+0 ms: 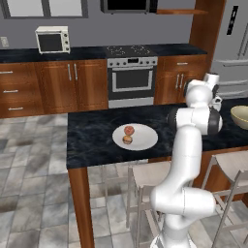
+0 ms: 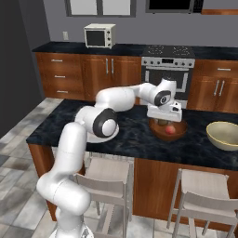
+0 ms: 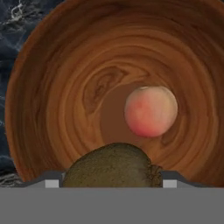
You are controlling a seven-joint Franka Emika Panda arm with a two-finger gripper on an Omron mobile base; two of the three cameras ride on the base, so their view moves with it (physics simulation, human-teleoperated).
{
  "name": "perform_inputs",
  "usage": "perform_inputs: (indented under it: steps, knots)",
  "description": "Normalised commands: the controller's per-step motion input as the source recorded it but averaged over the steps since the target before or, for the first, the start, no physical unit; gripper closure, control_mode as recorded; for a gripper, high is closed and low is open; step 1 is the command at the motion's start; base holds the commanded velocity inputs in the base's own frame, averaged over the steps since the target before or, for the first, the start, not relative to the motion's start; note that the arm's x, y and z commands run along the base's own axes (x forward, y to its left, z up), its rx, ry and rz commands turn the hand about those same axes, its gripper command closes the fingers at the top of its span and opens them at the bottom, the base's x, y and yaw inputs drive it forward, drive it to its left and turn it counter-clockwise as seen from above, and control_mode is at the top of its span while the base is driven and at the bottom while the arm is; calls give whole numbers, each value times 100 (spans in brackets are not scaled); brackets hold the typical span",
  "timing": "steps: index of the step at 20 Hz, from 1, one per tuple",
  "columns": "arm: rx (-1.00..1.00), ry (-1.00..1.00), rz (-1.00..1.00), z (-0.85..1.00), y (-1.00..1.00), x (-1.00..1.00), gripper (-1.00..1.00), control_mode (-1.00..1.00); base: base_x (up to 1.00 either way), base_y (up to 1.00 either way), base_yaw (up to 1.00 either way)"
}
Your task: Take the fruits from the plate on the dining counter and place two fruits in each bowl.
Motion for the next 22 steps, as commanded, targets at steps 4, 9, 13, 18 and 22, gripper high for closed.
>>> perform_inputs:
  steps: [4, 9, 13, 18, 22]
  knots:
    - [5, 11, 0, -24, -1, 0, 100, -100, 0, 0, 0]
    - [4, 4, 1, -22, -3, 0, 100, -100, 0, 0, 0]
    - [1, 0, 1, -19, 0, 0, 100, -100, 0, 0, 0]
    - [2, 1, 0, -12, 0, 0, -100, -100, 0, 0, 0]
    - [0, 0, 0, 0, 0, 0, -100, -100, 0, 0, 0]
